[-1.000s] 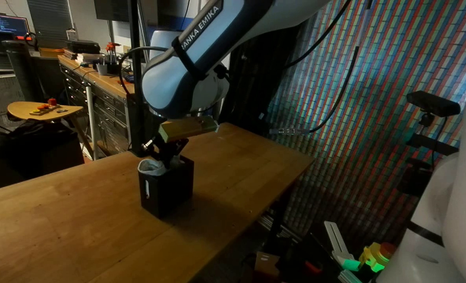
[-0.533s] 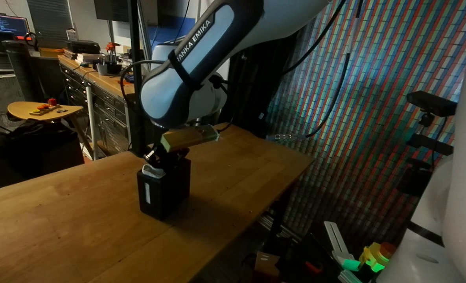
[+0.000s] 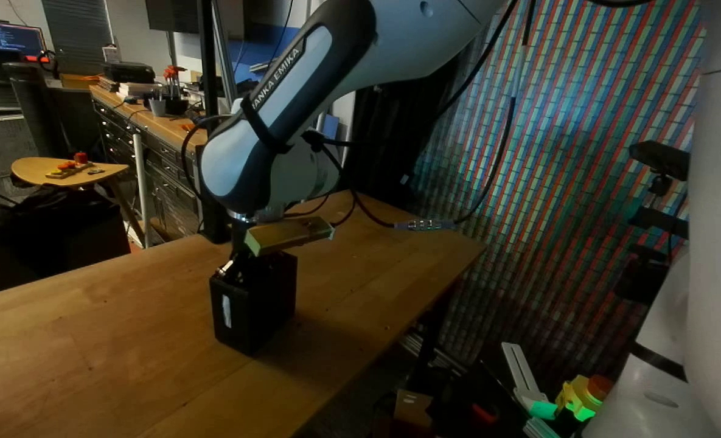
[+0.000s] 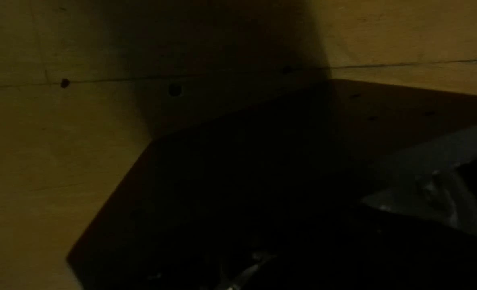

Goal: Place the white towel in the basket

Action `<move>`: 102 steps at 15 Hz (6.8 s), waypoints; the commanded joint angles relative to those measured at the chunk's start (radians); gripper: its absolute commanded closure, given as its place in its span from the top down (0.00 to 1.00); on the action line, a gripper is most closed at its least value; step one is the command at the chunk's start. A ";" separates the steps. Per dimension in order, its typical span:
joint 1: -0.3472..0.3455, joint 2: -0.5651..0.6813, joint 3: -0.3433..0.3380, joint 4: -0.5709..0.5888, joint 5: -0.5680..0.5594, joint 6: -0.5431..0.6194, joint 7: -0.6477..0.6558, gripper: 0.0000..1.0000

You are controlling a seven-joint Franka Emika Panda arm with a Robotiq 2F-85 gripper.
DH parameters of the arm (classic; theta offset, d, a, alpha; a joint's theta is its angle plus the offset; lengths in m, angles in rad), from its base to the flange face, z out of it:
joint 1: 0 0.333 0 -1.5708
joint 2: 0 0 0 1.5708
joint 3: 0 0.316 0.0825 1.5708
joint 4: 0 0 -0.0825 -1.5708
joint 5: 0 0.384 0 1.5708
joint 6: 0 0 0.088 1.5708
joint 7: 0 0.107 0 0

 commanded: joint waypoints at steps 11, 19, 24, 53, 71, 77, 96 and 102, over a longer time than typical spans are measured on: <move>0.014 0.005 -0.002 0.081 0.032 -0.157 -0.027 0.00; 0.025 -0.129 -0.022 0.060 -0.065 -0.120 -0.009 0.00; 0.022 -0.172 -0.009 0.038 -0.084 -0.094 -0.036 0.00; 0.016 -0.169 0.031 -0.065 -0.071 -0.007 -0.329 0.00; 0.047 -0.167 0.032 0.065 -0.134 -0.157 -0.259 0.00; 0.071 -0.147 0.039 0.092 -0.122 -0.163 -0.220 0.00; 0.062 -0.114 0.040 0.046 -0.097 -0.102 -0.211 0.00; 0.030 -0.095 0.038 0.017 -0.056 -0.050 -0.251 0.00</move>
